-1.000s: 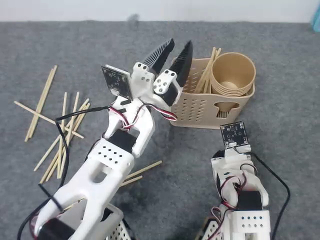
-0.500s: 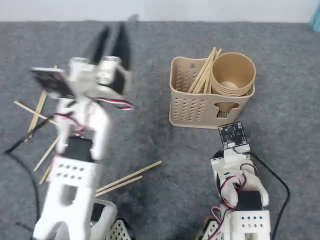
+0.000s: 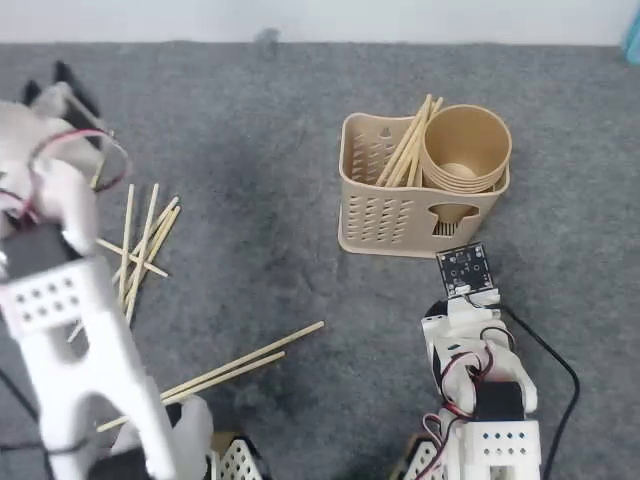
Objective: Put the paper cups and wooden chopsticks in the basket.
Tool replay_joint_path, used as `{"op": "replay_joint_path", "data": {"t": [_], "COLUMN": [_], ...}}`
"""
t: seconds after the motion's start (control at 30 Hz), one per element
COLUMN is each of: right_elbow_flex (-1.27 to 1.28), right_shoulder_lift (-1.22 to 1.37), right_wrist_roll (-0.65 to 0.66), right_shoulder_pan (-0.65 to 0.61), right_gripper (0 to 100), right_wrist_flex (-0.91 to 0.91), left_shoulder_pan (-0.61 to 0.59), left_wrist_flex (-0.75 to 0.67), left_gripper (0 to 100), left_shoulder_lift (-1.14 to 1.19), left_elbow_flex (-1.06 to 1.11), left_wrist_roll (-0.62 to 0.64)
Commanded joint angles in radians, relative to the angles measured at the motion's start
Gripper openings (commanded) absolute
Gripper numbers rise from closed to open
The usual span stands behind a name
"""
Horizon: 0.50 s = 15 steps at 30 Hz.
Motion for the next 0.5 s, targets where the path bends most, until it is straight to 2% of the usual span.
{"op": "replay_joint_path", "data": {"t": [0.0, 0.13, 0.47], "right_elbow_flex": [-0.005, -0.005, 0.005], "right_shoulder_lift": [-0.015, -0.015, -0.015], "right_wrist_roll": [0.014, 0.014, 0.015], "right_shoulder_pan": [0.012, 0.012, 0.007], "right_gripper": [3.3, 3.3, 3.3], "right_wrist_flex": [0.008, 0.008, 0.002], "left_shoulder_pan": [-0.086, -0.180, -0.285], "left_wrist_flex": [0.057, 0.077, 0.212], "left_gripper": [11, 11, 11], "left_shoulder_lift": [0.129, 0.264, 0.517], "left_elbow_flex": [-0.134, -0.211, -0.329], "left_wrist_roll": [0.014, 0.100, 0.106]}}
